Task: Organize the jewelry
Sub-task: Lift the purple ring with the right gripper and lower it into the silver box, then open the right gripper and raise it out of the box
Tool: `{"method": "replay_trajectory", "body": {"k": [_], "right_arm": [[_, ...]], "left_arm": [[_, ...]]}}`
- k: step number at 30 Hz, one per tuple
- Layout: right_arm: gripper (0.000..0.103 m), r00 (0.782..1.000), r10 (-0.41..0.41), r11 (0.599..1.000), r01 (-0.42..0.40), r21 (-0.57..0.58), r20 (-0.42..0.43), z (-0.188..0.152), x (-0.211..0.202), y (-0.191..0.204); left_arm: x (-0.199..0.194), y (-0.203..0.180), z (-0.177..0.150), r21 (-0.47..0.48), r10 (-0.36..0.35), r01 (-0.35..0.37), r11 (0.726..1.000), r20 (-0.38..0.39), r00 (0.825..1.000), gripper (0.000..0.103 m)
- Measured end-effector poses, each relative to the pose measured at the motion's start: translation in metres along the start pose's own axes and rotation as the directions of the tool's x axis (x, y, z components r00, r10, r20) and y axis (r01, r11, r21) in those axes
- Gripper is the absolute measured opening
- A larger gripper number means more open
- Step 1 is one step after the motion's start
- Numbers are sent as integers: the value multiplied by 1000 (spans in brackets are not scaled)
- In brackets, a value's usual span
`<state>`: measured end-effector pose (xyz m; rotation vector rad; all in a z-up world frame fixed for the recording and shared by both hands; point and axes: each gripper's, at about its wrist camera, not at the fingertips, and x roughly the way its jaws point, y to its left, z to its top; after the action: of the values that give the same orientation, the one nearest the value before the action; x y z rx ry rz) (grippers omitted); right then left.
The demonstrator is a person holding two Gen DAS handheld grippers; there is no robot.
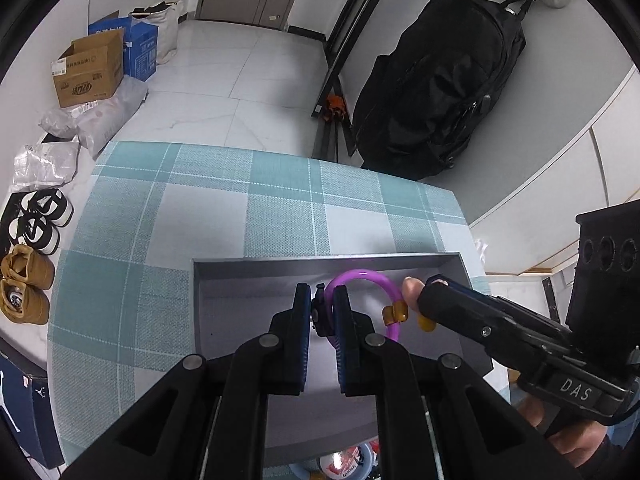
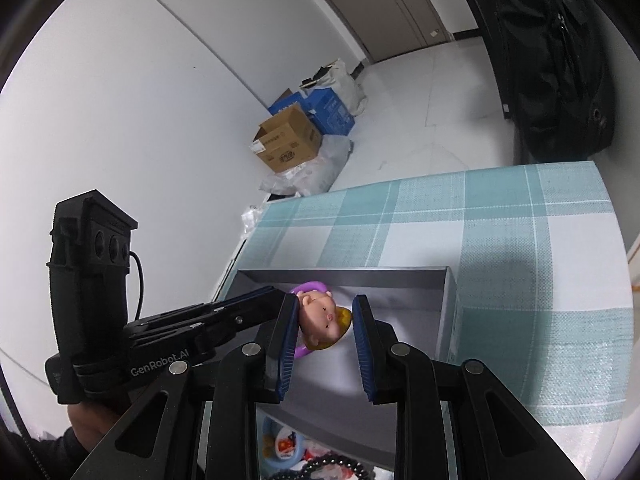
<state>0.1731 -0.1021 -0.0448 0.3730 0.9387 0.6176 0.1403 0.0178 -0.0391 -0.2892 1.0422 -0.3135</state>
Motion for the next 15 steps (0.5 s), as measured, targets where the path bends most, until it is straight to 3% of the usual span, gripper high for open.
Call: {"method": "replay_trajectory", "body": {"k": [8,10,12,14,15], "right_arm": [[32,1000,-12,1000,11,13,20,1,0,-5],[45,999,-17,1000,16,12,39,1,-5,-5],[46,998,0,1000,0,4,64,1,-13,-4],[54,996,1,1000,-1,-2,86,1,-19,-2],[63,995,5,1000,-5,-2,101,0,-24,-2]], "left_arm": [[8,5,5,-39,-26,25,999,-28,999,11],[8,6,5,-47,-42,41,998,-25,999,11],[4,4,4,-41,-27,26,999,-23,999,12],[-2,1,3,-27,-22,21,999,-9,1000,12],[-5,-1,2,-18,-13,13,1000,1,1000,12]]}}
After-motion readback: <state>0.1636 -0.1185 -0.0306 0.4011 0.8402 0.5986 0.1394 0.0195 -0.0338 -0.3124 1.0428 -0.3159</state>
